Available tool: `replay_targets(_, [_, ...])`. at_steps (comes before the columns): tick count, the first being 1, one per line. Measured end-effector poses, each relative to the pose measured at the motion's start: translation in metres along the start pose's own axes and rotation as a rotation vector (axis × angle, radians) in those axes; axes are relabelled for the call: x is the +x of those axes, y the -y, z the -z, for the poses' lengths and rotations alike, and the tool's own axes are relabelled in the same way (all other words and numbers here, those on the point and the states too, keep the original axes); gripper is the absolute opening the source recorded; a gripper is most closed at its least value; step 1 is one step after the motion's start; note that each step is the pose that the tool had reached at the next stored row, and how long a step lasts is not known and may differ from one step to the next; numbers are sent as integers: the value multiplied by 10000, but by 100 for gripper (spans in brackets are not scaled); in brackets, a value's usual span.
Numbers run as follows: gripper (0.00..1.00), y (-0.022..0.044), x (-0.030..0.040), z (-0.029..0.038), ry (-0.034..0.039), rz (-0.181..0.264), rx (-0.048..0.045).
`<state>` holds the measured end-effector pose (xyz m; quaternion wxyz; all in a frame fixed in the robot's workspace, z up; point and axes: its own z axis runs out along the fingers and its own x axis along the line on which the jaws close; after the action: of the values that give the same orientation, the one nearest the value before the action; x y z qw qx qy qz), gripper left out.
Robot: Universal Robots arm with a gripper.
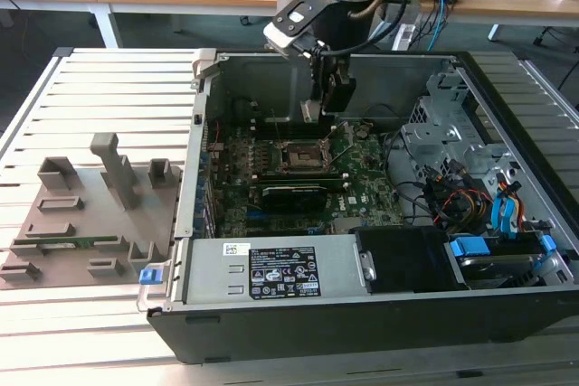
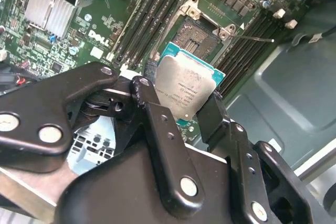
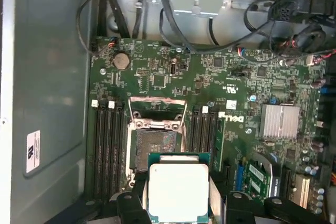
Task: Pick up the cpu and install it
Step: 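Place the cpu into insertion slot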
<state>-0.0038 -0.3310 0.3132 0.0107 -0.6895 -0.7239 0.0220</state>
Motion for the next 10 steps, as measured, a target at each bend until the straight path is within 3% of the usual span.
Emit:
replay_targets(6, [55, 0, 0, -1, -50, -1058, 16])
replay_targets(10, [55, 0, 0, -2, -69, -1471, 22])
